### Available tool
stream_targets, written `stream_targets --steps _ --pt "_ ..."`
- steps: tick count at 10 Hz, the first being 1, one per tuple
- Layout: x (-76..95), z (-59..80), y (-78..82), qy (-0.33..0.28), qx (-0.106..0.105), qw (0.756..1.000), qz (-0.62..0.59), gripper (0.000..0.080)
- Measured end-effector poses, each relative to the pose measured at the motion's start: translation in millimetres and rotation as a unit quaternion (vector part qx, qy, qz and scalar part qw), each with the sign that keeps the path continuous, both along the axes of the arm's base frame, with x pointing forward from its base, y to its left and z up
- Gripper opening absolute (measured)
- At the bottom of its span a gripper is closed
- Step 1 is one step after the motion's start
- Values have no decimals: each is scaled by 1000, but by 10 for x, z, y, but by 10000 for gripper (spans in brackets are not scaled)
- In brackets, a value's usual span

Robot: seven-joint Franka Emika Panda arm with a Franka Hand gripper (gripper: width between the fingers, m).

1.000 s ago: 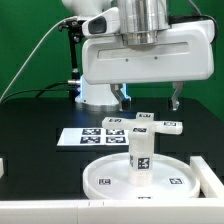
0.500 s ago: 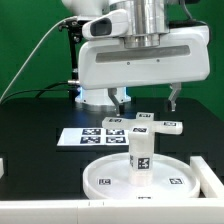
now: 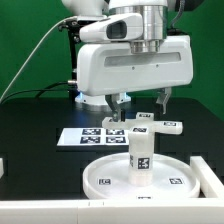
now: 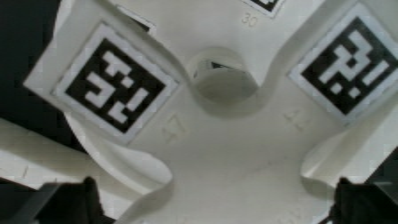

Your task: Assemble round table

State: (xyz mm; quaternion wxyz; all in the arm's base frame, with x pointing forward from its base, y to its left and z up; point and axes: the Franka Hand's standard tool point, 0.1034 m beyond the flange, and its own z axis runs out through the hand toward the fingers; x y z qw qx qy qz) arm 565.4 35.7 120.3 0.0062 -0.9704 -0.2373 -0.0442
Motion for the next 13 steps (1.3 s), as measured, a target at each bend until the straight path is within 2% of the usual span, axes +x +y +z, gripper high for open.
stream_targets --steps 3,9,13 --pt "-86 -74 36 25 2 1000 -5 649" --pt "-86 -170 33 26 -1 1000 -11 649" --pt "-67 -215 88 22 0 999 -34 649"
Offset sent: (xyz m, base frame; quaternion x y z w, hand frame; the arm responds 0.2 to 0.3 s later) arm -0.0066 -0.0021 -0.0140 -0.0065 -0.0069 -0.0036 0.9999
